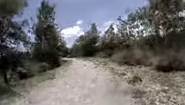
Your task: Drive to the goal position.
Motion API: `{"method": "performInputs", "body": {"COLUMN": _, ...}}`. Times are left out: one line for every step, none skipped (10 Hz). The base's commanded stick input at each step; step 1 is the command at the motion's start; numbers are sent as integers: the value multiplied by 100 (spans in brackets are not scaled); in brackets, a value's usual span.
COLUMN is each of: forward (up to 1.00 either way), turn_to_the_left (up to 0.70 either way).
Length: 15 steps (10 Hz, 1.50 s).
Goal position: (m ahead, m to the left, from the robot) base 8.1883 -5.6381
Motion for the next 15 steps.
{"method": "performInputs", "body": {"forward": 50, "turn_to_the_left": 1}}
{"method": "performInputs", "body": {"forward": 50, "turn_to_the_left": 1}}
{"method": "performInputs", "body": {"forward": 50, "turn_to_the_left": 1}}
{"method": "performInputs", "body": {"forward": 50, "turn_to_the_left": 1}}
{"method": "performInputs", "body": {"forward": 50, "turn_to_the_left": 1}}
{"method": "performInputs", "body": {"forward": 50, "turn_to_the_left": 1}}
{"method": "performInputs", "body": {"forward": 50, "turn_to_the_left": 1}}
{"method": "performInputs", "body": {"forward": 50, "turn_to_the_left": 1}}
{"method": "performInputs", "body": {"forward": 50, "turn_to_the_left": 1}}
{"method": "performInputs", "body": {"forward": 50, "turn_to_the_left": 1}}
{"method": "performInputs", "body": {"forward": 50, "turn_to_the_left": 1}}
{"method": "performInputs", "body": {"forward": 50, "turn_to_the_left": 1}}
{"method": "performInputs", "body": {"forward": 50, "turn_to_the_left": 1}}
{"method": "performInputs", "body": {"forward": 50, "turn_to_the_left": 1}}
{"method": "performInputs", "body": {"forward": 50, "turn_to_the_left": 1}}
